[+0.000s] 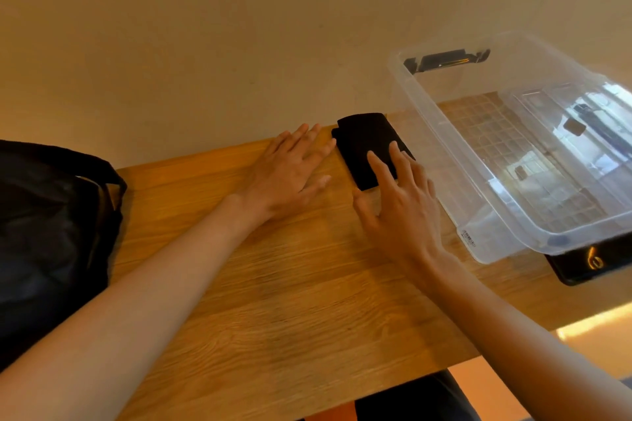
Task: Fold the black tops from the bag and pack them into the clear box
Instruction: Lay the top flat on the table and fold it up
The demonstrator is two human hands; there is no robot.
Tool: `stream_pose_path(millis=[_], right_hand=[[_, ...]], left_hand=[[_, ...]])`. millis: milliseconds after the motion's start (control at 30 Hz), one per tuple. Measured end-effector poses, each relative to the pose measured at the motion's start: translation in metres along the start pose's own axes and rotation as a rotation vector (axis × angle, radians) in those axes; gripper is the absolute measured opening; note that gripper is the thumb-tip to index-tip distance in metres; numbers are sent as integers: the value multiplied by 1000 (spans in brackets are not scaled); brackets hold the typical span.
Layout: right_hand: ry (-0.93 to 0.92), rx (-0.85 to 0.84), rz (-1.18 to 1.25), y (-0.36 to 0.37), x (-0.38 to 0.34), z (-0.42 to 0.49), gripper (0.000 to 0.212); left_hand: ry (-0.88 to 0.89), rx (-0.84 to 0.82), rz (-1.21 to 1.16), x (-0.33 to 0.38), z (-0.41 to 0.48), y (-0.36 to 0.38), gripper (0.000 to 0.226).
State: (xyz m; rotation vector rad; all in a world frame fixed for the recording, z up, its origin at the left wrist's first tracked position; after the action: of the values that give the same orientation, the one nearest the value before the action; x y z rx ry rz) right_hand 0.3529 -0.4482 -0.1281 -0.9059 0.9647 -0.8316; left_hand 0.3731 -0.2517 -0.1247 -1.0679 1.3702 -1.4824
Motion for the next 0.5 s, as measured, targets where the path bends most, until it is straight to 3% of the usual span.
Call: stream_pose_path(millis=[200, 500], right_hand=[[-92, -77, 23, -8, -55, 10, 75], [-334, -152, 125, -11, -200, -3, 68]], left_hand=[[-150, 70, 52, -12, -69, -44, 74], [-431, 158, 103, -52, -213, -113, 75]])
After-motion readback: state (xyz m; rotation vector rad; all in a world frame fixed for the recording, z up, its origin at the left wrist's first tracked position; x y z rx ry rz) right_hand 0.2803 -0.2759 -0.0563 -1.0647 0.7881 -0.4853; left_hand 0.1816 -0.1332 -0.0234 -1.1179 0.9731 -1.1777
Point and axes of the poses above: each hand's wrist, its own z-axis towards the middle knuckle, its own y-axis out of the palm, x = y × z, the point moved 5 cm from there along z, towards the middle knuckle, and after that the axes turned 2 degrees about x, right-handed, at the moved point
